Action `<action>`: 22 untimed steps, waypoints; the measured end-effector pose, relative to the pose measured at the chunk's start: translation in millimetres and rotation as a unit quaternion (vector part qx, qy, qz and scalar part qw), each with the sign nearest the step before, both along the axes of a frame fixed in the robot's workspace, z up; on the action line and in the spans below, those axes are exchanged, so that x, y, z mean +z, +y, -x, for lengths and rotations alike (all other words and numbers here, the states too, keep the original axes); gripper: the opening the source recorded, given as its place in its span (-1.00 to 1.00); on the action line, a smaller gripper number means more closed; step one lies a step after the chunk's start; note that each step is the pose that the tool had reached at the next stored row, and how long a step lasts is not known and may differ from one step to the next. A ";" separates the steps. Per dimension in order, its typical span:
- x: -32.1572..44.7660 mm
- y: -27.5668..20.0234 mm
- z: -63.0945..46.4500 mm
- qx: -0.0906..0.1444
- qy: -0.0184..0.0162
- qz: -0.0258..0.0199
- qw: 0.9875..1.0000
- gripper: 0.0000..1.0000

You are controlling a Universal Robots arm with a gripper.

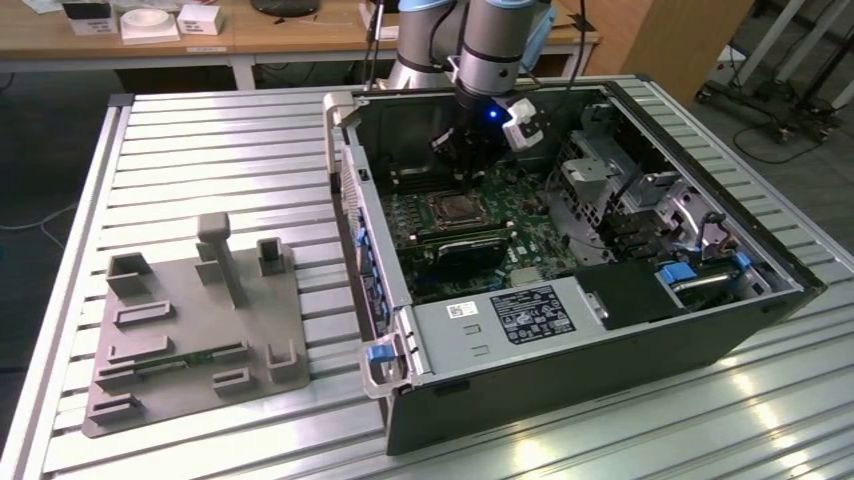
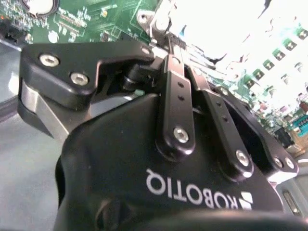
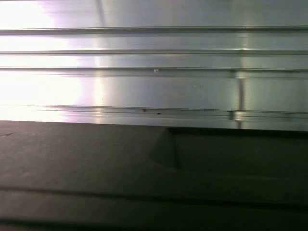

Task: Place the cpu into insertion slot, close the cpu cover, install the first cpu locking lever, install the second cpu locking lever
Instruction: 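Install the first cpu locking lever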

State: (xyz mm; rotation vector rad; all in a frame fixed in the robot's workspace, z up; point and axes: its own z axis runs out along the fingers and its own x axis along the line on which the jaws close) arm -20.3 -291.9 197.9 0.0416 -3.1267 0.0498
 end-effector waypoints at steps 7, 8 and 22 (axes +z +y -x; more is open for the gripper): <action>8.1 0.1 0.0 0.000 0.000 0.000 1.000 -0.79; 9.4 0.1 0.0 0.000 0.000 0.000 1.000 -0.79; 13.8 -5.3 12.9 0.000 -0.004 -0.010 1.000 -0.79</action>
